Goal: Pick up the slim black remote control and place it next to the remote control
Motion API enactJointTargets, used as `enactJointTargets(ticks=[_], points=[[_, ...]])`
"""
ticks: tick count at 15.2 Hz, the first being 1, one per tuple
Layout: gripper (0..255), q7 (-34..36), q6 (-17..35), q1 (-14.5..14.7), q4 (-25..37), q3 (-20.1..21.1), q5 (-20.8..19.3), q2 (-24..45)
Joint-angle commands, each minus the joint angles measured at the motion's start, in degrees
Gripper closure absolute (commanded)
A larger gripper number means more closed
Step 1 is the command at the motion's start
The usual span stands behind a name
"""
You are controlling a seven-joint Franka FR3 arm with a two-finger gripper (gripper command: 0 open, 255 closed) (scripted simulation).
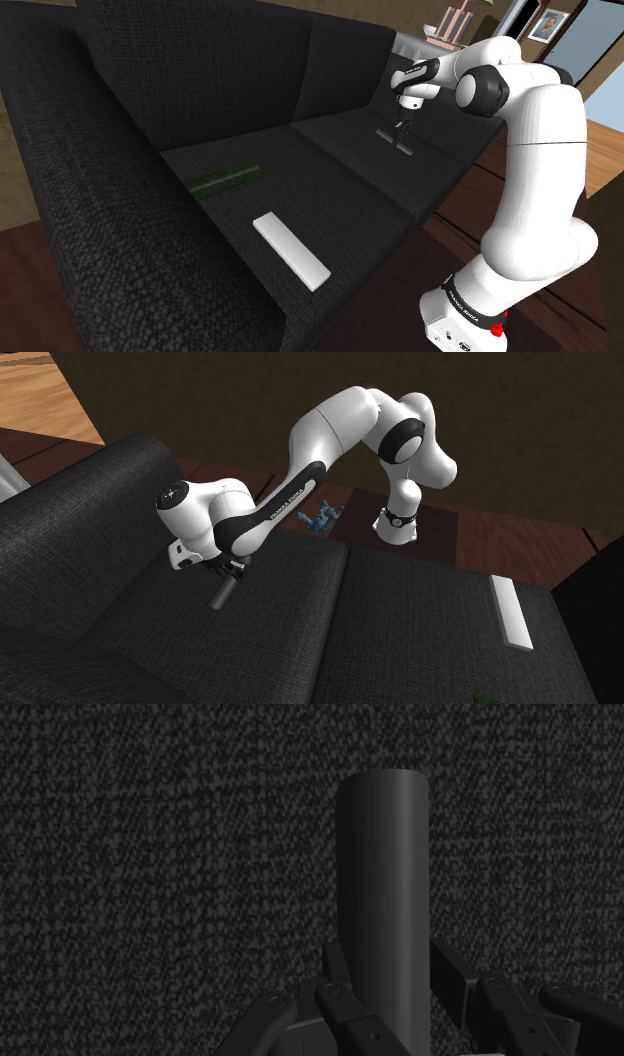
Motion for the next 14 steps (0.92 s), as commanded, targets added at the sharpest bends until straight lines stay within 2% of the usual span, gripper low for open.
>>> enactJointTargets(ticks=[1,4,14], points=[[255,0.00,-0.05,0.05,-0.08,0.14,0.07,0.27],[255,0.04,0.23,0.15,-0.48,0.14,0.06,0.15],[255,0.26,-5.86,0.28,2.97,-0.53,-0.92,-2.63]])
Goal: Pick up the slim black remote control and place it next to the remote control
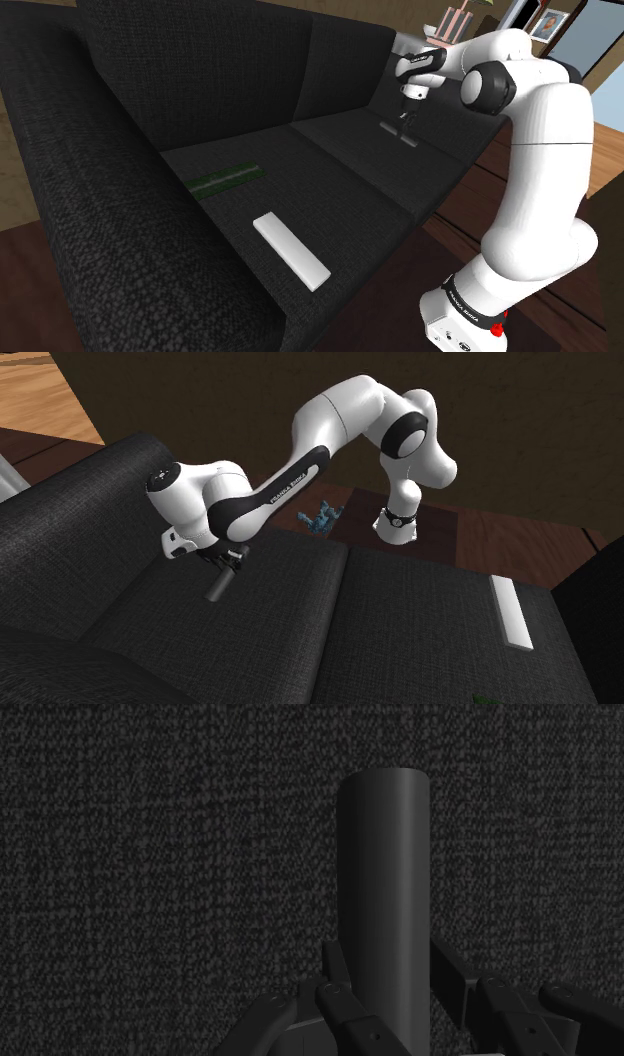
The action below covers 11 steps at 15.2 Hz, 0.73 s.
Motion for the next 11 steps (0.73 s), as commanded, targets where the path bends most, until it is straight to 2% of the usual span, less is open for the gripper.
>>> enactJointTargets(ticks=[1,9,11], points=[[255,0.05,-1.18,0.05,0.64,-0.12,-0.19,-0.56],[255,0.12,-6.25,-0.14,4.54,-0.47,-0.69,-1.84],[255,2.05,-4.08,2.59,-1.71,-0.55,-1.77,-5.95]])
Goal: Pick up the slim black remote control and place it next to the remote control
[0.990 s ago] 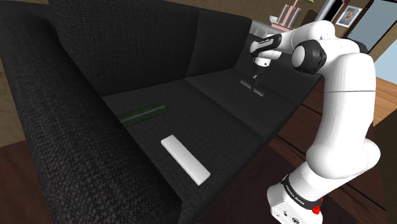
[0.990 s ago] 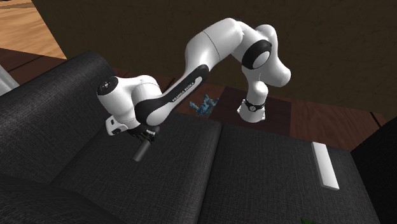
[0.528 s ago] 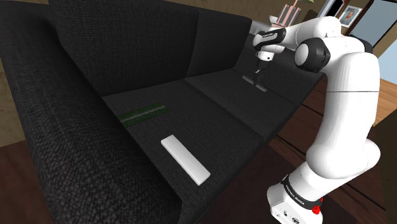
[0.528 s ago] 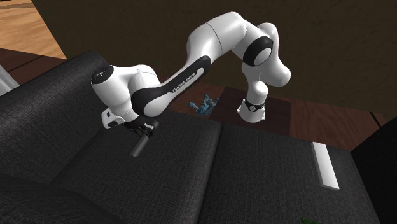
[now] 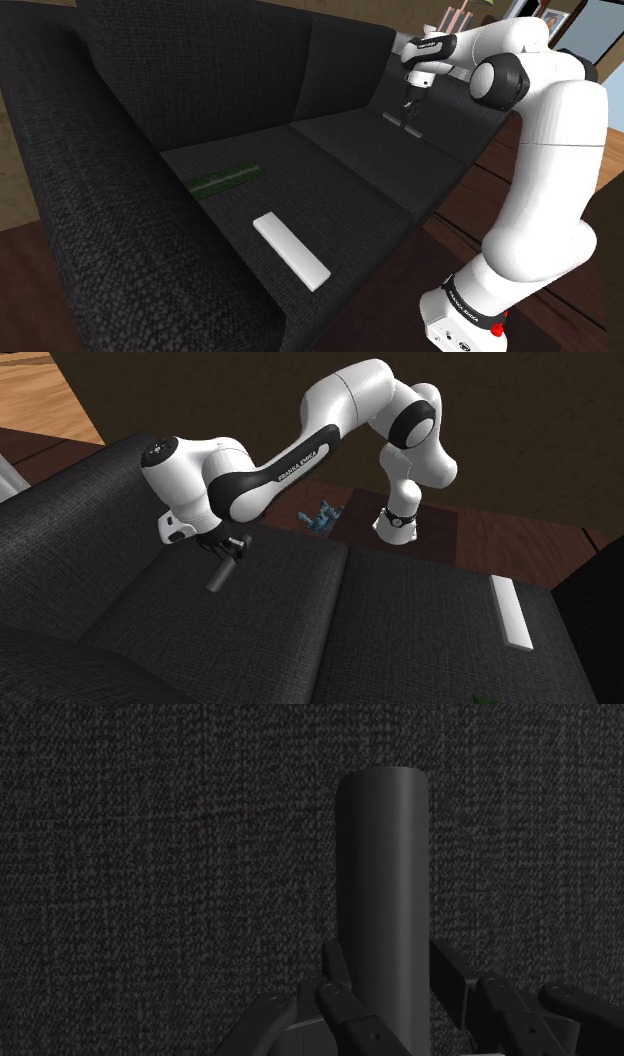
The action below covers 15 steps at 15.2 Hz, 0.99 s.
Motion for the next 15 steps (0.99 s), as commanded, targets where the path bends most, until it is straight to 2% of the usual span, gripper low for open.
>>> enactJointTargets(ticks=[1,8,15], points=[[255,1.97,1.67,2.49,-5.23,0.01,-0.99,-3.59],[255,10.39,6.35,10.27,-21.24,1.14,-4.53,-15.34],[255,19.96,8.76,16.28,-32.57,4.15,-6.99,-24.62]])
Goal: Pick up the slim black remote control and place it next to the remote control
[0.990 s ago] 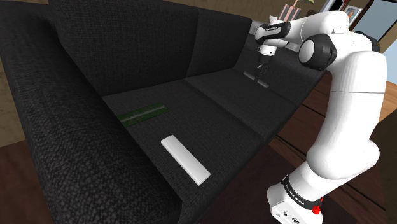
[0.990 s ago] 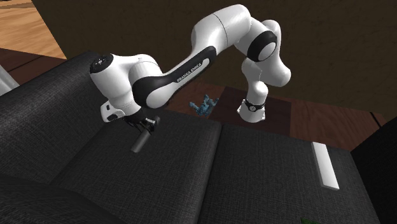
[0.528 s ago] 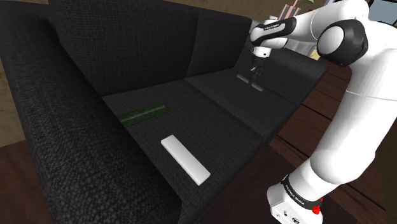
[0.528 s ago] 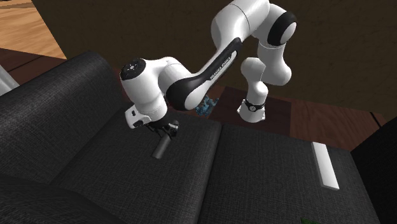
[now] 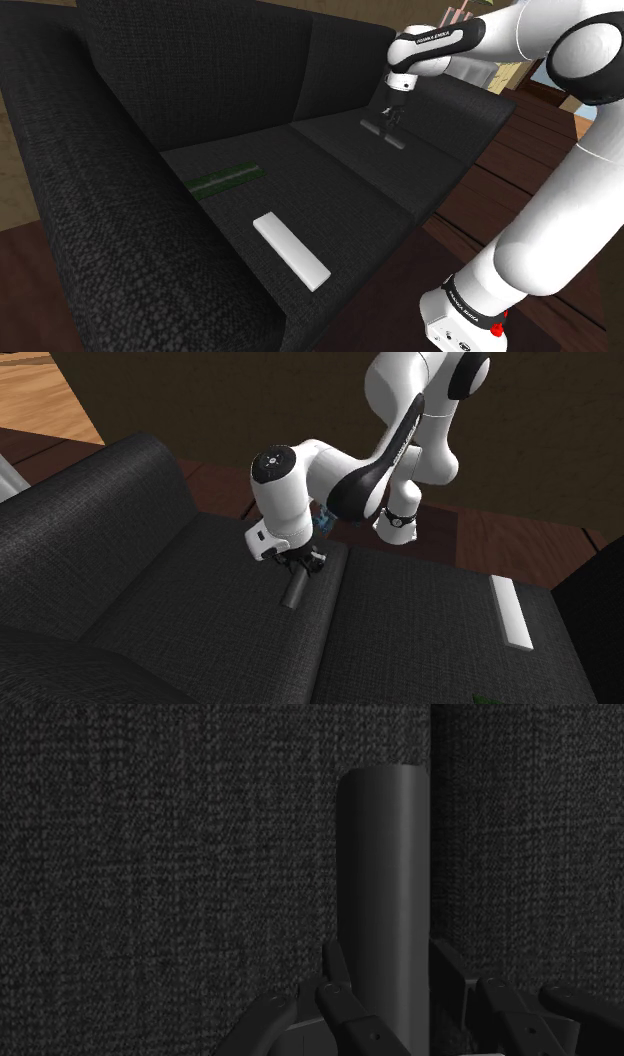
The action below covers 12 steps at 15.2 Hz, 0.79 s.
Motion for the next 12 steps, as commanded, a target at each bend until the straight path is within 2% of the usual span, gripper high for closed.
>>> enactJointTargets(ticks=[1,12], points=[[255,2.88,0.71,1.56,-2.62,1.10,-0.35,-1.94],[255,18.12,2.04,9.24,-12.70,8.59,-0.11,-10.87]])
